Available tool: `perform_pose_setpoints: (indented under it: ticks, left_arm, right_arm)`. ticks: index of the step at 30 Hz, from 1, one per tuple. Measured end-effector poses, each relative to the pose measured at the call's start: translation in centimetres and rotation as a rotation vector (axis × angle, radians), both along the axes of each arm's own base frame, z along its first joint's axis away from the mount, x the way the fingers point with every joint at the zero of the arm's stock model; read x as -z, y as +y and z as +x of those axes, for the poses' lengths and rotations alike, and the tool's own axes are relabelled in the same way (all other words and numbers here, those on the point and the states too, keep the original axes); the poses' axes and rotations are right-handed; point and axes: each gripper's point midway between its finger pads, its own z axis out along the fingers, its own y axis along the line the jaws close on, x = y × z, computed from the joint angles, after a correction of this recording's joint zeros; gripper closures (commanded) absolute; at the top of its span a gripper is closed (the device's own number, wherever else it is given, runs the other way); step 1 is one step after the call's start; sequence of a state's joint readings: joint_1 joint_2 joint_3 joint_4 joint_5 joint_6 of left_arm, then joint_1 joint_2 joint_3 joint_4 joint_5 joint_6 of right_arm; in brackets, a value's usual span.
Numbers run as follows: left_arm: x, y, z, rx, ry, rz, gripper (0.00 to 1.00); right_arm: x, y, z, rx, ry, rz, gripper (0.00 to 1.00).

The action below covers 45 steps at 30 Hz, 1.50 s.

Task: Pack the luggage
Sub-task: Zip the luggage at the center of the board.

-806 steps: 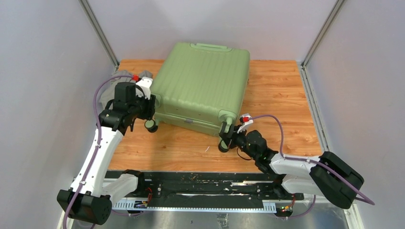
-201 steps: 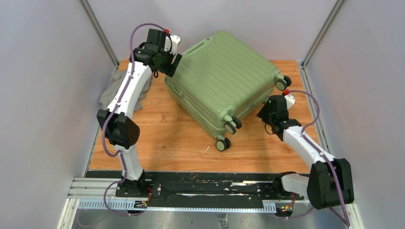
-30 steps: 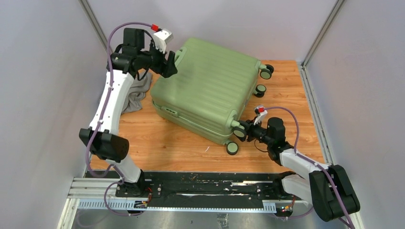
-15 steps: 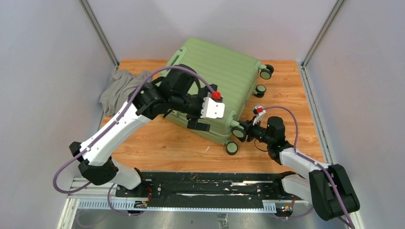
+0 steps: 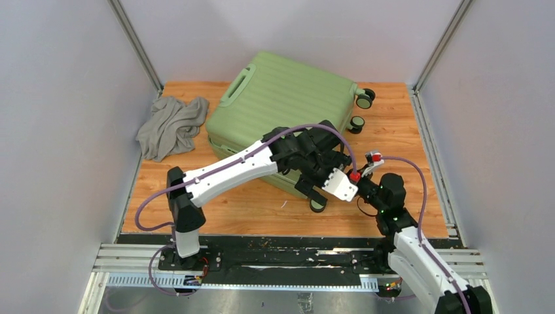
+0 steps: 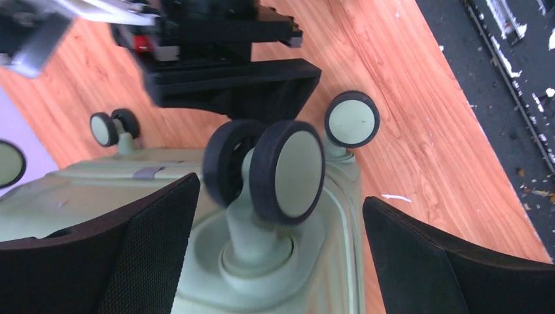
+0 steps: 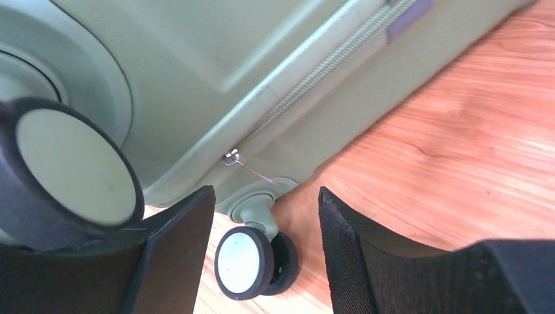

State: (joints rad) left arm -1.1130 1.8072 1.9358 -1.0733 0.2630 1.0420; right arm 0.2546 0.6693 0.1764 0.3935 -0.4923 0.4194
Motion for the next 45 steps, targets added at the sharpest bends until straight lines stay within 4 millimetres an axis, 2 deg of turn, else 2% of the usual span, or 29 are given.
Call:
perform_pose_setpoints:
  ticks: [1, 4, 9, 13, 19, 23, 28, 30, 31, 39, 45]
  left_arm:
    - [1.3, -0.5, -0.1, 0.014, -0.001, 0.031, 0.00]
    - [2.9, -1.0, 0.3, 0.035, -0.024, 0.079, 0.00]
    - [4.0, -1.7, 1.6, 0.032, -0.068, 0.115, 0.04]
    - [4.1, -2.3, 2.4, 0.020, -0.095, 0.122, 0.11]
    - [4.3, -2.5, 3.1, 0.005, -0.116, 0.137, 0.38]
    - [4.5, -2.1, 3.1, -0.005, -0.110, 0.152, 0.59]
    - [4.2, -1.8, 2.8, -0.022, -0.094, 0.150, 0.77]
    - [4.1, -1.7, 2.8, -0.022, -0.096, 0.152, 0.88]
    - [4.0, -1.5, 2.7, -0.022, -0.097, 0.153, 0.99]
    - [2.6, 1.5, 1.7, -0.019, -0.094, 0.206, 1.00]
    - [1.7, 3.7, 0.9, -0.006, -0.094, 0.244, 1.00]
  right_arm:
    - [0.0, -0.3, -0.1, 0.014, 0.002, 0.001, 0.36]
    - [0.8, -1.3, -0.4, 0.077, 0.042, 0.004, 0.35]
    - [2.3, -2.8, -0.4, 0.163, 0.122, 0.004, 0.36]
    - [3.1, -3.1, -0.4, 0.174, 0.164, -0.001, 0.38]
    - [4.5, -3.0, -0.6, 0.163, 0.225, -0.009, 0.40]
    - [4.0, -2.6, -0.6, 0.134, 0.206, 0.001, 0.39]
    - [3.1, -1.2, -0.2, 0.046, 0.161, 0.030, 0.40]
    - [2.9, -0.4, -0.1, -0.004, 0.160, 0.047, 0.42]
    - [3.0, 0.0, 0.0, -0.027, 0.172, 0.054, 0.42]
    - [3.2, 1.8, 0.7, -0.140, 0.180, 0.105, 0.40]
    - [1.7, 3.5, 1.0, -0.238, 0.121, 0.124, 0.39]
